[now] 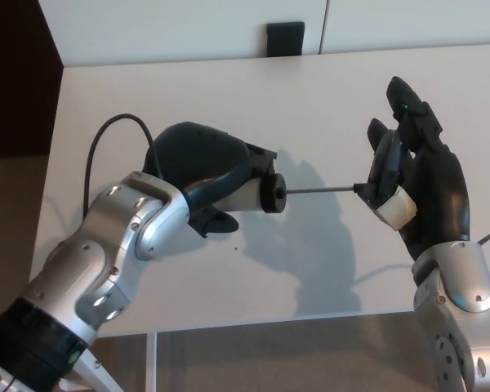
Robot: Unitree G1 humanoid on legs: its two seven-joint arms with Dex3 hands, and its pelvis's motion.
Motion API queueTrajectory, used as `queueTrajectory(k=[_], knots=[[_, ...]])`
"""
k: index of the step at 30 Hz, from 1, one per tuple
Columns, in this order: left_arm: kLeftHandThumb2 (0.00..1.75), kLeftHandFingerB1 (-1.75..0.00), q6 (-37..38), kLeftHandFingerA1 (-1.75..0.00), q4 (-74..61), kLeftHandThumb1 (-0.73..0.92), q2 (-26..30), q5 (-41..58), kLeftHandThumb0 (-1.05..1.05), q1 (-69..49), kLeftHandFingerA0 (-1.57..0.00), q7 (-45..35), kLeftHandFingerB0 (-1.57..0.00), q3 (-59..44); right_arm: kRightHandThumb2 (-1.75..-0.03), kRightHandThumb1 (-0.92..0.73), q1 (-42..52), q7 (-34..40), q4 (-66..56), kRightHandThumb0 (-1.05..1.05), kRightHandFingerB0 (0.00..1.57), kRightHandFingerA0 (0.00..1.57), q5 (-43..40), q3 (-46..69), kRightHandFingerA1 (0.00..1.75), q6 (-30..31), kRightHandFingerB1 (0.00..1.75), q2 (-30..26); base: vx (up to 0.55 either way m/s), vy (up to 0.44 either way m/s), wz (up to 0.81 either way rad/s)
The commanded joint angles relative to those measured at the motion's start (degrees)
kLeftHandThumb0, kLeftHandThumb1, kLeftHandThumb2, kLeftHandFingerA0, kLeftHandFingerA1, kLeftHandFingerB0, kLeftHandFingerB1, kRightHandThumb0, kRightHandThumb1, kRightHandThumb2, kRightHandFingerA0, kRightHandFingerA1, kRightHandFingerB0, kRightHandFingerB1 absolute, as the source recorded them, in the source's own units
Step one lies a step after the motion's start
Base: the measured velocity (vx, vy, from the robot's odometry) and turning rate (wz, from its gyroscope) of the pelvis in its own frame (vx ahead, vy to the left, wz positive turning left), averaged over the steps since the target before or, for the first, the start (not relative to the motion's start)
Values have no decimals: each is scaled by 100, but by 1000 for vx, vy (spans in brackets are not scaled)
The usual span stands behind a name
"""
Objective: The robot walks towards a desk on which an air pump is kept in the middle. It lifts it up and holds it with its left hand and uses its right hand to compress it by pushing its handle inwards.
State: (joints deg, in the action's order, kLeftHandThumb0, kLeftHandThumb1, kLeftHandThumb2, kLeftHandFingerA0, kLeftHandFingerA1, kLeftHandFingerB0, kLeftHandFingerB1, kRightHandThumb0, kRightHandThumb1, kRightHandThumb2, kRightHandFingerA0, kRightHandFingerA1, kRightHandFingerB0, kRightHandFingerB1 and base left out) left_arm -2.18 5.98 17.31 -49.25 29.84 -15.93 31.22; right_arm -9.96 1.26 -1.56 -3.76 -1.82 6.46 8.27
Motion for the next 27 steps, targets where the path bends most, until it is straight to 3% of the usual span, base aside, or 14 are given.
queueTrajectory(k=[1, 4, 5, 8, 9, 12, 13, 17, 18, 21, 22, 24, 25, 27], knots=[[62, -67, -232, -145, -10, 75, -73, -310, -32, 123, -77, -325, -78, 238, -118, -88, -116, 92, -91, -88, 0, 0, 172, -85, 17, 79, 12, -48, 0, 0, 0], [62, -67, -289, -145, -32, 75, -111, -306, -32, 140, -77, -345, -78, 247, -118, -88, -108, 79, -102, -88, 0, 0, 170, -86, 17, 68, 12, -41, 0, 0, 0], [64, -46, -339, -88, -55, 82, -155, -288, -33, 174, -86, -406, -71, 244, -117, -88, -99, 63, -131, -87, 0, 0, 128, -84, 16, 75, 12, -13, 0, 0, 0], [64, -46, -395, -88, -79, 82, -205, -270, -33, 213, -86, -482, -71, 238, -117, -88, -90, 47, -165, -87, 0, 0, 79, -80, 16, 89, 12, 21, 0, 0, 0], [63, -48, -416, -114, -118, 78, -288, -127, -32, 213, -79, -487, -69, 156, -117, -87, -82, 73, -177, -83, 0, 0, 69, -65, 21, 95, 18, 42, 0, 0, 0], [63, -48, -433, -114, -162, 78, -384, 42, -32, 204, -79, -481, -69, 52, -117, -87, -74, 110, -188, -83, 0, 0, 70, -48, 21, 102, 18, 61, 0, 0, 0], [63, -48, -369, -94, -165, 74, -428, 146, -32, 233, -81, -416, -67, -29, -117, -86, -69, 84, -191, -78, 0, 0, -14, -11, 22, 111, 20, 93, 0, 0, 0], [62, -48, -267, -103, -192, 74, -476, 233, -26, 308, -85, -321, -76, -144, -117, -83, -71, 33, -179, -75, 1, 0, -153, 53, 25, 124, 22, 140, 0, 0, 0], [64, -44, -380, -99, -285, 81, -563, 279, -25, 371, -82, -374, -67, -237, -118, -87, -62, 3, -148, -78, 0, 0, -212, 83, 22, 104, 20, 158, 0, 0, 0], [64, -44, -541, -99, -396, 81, -665, 315, -25, 433, -82, -468, -67, -334, -118, -87, -52, -24, -112, -78, 0, 0, -254, 109, 22, 76, 20, 171, 0, 0, 0], [68, -48, -610, -132, -463, 83, -722, 323, -22, 455, -81, -482, -70, -381, -118, -87, -49, -59, -84, -77, 0, 0, -317, 130, 21, 42, 20, 190, 0, 0, 0], [68, -48, -635, -132, -502, 83, -754, 323, -22, 466, -81, -479, -70, -410, -118, -87, -50, -83, -67, -77, 0, 0, -364, 144, 21, 22, 20, 203, 0, 0, 0], [68, -52, -780, -159, -635, 82, -858, 303, -24, 524, -75, -538, -78, -453, -115, -83, -61, -70, -44, -75, 0, 0, -524, 228, 25, 11, 23, 300, 0, 0, 0], [68, -52, -887, -159, -730, 82, -933, 285, -24, 564, -75, -587, -78, -483, -115, -83, -69, -58, -29, -75, 0, 0, -636, 291, 25, 6, 23, 372, 0, 0, 0]])
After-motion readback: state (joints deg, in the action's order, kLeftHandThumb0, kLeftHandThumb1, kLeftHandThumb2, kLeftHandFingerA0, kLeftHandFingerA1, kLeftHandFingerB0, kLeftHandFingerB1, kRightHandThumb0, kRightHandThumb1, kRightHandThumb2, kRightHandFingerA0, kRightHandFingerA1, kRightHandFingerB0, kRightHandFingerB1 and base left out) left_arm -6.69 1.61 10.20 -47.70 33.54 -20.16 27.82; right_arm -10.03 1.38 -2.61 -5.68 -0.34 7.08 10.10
